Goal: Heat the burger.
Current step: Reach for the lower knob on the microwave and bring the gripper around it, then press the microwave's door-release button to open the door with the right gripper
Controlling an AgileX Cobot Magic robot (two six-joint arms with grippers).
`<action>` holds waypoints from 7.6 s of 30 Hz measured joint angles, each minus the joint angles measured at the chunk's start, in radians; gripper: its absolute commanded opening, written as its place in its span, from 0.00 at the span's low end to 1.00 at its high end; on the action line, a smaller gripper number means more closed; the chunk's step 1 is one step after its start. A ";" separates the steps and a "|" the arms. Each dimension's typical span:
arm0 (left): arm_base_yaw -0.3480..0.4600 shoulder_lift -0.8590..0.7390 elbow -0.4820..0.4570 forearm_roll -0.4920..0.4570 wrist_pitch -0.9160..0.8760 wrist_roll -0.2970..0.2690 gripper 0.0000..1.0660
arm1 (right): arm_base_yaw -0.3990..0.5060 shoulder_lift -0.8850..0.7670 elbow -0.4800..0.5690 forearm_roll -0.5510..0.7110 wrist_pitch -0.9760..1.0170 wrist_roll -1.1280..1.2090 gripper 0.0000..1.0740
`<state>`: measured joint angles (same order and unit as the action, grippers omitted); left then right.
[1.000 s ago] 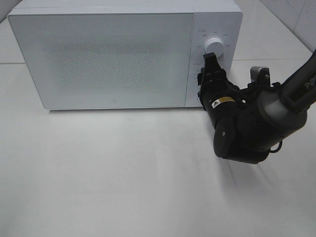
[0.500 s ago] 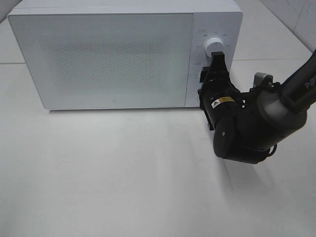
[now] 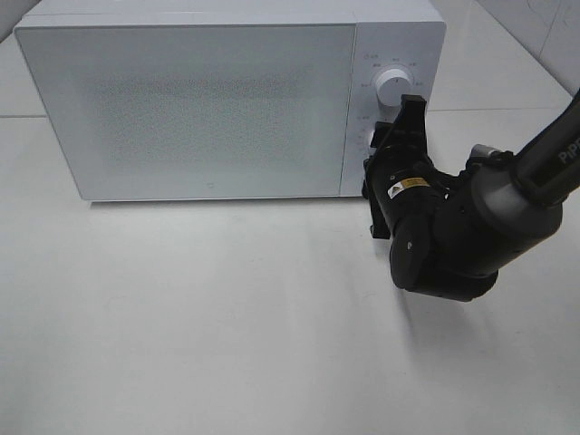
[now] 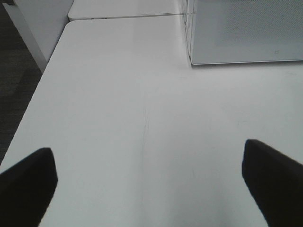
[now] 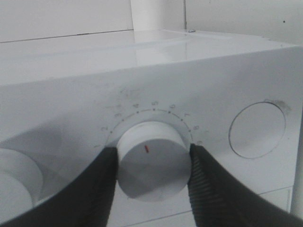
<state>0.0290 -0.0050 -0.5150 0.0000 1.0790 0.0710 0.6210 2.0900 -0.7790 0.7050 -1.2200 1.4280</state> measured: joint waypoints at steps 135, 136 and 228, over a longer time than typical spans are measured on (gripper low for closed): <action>0.000 0.000 0.000 0.000 0.000 0.000 0.94 | -0.499 -1.949 0.225 -0.642 2.132 -1.459 0.70; 0.000 0.000 0.000 0.000 0.000 0.000 0.94 | -0.515 -1.995 0.244 -0.655 2.132 -1.453 0.69; 0.000 0.000 0.000 0.000 0.000 0.000 0.94 | -0.498 -0.751 0.576 -0.511 0.343 -1.354 0.70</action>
<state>0.0290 -0.0050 -0.5150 0.0000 1.0790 0.0710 0.1230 1.3390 -0.2030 0.1940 -0.8770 0.0740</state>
